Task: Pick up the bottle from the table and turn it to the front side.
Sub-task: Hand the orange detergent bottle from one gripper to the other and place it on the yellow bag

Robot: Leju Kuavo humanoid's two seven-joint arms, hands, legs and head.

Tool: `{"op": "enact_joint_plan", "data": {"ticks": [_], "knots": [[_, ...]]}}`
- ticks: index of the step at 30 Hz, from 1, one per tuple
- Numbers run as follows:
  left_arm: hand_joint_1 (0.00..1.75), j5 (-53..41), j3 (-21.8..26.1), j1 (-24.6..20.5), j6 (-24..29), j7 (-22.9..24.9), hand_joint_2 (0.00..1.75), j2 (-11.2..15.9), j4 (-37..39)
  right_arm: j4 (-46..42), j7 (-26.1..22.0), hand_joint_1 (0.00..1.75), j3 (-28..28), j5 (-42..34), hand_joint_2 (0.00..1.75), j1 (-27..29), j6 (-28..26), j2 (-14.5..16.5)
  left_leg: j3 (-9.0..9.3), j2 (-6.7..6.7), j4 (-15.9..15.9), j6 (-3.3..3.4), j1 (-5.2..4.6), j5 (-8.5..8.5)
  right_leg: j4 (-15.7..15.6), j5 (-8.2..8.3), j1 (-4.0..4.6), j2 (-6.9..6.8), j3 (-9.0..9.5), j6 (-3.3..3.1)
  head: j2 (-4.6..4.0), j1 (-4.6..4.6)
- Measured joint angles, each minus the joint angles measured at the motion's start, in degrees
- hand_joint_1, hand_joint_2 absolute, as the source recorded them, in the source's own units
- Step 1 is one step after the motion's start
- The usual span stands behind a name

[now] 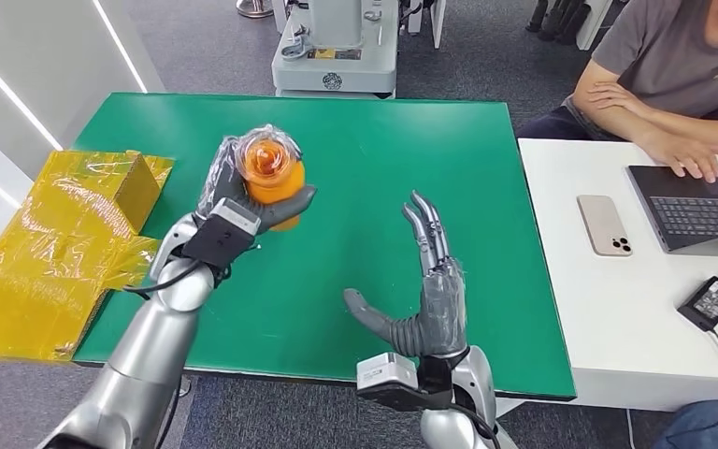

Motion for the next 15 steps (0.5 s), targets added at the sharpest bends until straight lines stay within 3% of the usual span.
{"op": "enact_joint_plan", "data": {"ticks": [8,15], "knots": [[1.75,-10.35,-2.07,-10.40,1.66,0.50,1.75,6.07,10.58,0.00,-0.62,0.00,-0.12,-0.38,1.75,0.55,0.81,0.75,0.01,0.03,0.00,-0.04,0.00,0.03,0.01,0.01,0.00,0.06,-0.01,-0.02,0.00,0.01],[1.75,-17.21,-3.90,-15.37,4.72,2.80,1.75,9.29,18.36,0.02,-0.54,0.00,-0.57,0.29,1.75,1.18,1.62,1.42,0.00,0.08,0.00,-0.04,0.00,0.02,0.02,0.01,0.00,0.10,-0.02,-0.02,0.00,0.02]]}}
